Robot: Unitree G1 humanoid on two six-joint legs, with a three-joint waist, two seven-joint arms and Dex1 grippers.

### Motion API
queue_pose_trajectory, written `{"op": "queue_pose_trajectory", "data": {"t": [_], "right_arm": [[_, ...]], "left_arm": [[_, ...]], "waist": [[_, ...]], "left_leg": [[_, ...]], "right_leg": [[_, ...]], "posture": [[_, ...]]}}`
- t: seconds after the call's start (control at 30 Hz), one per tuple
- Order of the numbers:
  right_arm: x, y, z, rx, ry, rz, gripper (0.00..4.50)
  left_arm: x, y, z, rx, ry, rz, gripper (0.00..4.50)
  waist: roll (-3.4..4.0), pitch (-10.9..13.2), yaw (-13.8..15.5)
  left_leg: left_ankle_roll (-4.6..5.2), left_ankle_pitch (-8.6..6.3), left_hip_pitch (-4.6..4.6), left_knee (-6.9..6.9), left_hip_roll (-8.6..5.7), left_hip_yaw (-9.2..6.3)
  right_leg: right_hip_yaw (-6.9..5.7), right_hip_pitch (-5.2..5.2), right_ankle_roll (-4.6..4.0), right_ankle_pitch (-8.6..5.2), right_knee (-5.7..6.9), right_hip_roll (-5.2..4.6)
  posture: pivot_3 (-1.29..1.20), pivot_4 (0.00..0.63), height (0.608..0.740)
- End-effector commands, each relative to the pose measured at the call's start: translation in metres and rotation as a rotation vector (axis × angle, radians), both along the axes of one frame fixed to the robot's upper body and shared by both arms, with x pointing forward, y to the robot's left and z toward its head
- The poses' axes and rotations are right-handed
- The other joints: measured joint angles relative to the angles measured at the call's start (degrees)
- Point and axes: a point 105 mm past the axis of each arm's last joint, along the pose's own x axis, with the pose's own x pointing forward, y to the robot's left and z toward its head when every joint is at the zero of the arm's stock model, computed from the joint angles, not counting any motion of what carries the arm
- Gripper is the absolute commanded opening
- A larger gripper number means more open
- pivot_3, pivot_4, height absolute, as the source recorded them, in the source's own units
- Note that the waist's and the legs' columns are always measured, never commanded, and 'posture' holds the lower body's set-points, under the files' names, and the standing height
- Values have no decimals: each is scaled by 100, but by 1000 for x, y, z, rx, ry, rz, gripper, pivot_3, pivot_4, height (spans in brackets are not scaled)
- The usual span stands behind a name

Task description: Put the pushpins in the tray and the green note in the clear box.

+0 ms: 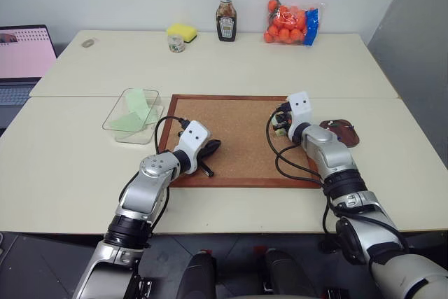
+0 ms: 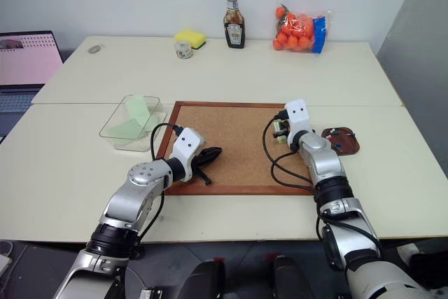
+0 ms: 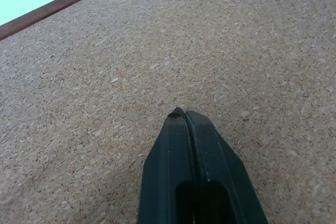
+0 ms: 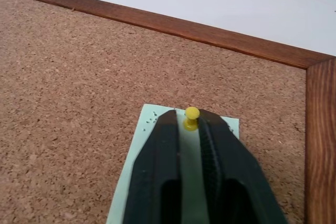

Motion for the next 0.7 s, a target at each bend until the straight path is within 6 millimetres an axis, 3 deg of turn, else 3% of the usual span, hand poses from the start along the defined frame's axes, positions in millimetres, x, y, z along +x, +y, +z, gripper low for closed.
{"op": "queue_pose_trajectory", "data": {"t": [0.03,0.43,0.7], "right_arm": [[5,5,26,18,-85,8,10],[0,2,49,83,-182,0,10],[-11,4,49,125,-187,16,10]], "left_arm": [[-7,-6,-15,16,54,-31,0],[-10,-8,-19,23,70,-39,0],[-12,-8,-21,25,81,-40,0]], "waist": [[0,0,0],[1,1,0],[2,0,-5]], "left_leg": [[0,0,0,0,0,-1],[0,0,-2,-1,0,0],[1,0,-1,-2,0,1]], "right_leg": [[0,0,0,0,0,0],[0,-1,0,0,-1,0],[0,-2,1,-1,-2,0]], "posture": [[0,150,740],[0,150,740],[0,150,740]]}}
